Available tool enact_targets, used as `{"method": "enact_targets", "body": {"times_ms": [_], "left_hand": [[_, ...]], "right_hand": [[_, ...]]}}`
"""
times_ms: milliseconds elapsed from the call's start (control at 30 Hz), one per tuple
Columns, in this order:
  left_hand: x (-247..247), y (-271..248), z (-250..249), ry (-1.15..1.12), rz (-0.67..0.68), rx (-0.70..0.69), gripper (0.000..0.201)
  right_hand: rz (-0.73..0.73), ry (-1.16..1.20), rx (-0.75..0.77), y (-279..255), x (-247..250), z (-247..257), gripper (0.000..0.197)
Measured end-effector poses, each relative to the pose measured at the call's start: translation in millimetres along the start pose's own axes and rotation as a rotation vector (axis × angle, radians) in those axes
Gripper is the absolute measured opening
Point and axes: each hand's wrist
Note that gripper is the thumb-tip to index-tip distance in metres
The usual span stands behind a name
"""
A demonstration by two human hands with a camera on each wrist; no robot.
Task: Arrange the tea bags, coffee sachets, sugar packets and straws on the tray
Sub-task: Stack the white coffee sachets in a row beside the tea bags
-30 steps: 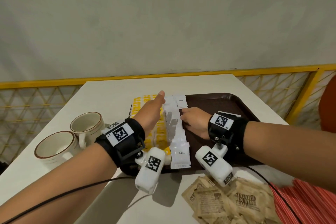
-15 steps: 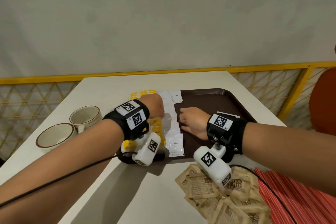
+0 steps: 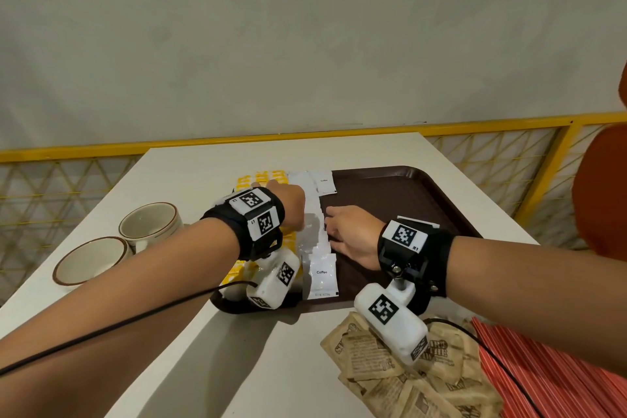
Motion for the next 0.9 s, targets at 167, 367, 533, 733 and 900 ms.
{"method": "enact_targets", "body": {"times_ms": [167,367,533,733,900], "left_hand": [[-3,1,-2,0.003,-0.012,-0.029,0.025],[0,5,-3,-0.043,-0.043,-0.020,0.020],[-4,8,0,-0.130,-0.076,-0.003,0.016],[-3,-1,9,-0.219,-0.065,-0.032,0.020],[-8,-2,10,-0.217,-0.067,-0.020,0.019]], "right_hand": [[0.008,0.016,-0.027,-3,-3,2,0.044],[-0.084,0.034,-0.052,-7,-10,4,0.045],[-0.094,0.054,-0.088,-9,-10,5,0.044],[-0.016,0.156,-0.138,-29,-2,10,0.046],[-0.067,0.147,-0.170,-38,-7,9,0.040]]}}
Point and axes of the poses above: each hand's wrist, its own y-axis towards the middle knuckle, its own x-axis out of the back of the hand, z = x × y, and after that the axes turned 5 degrees about -z, right-handed
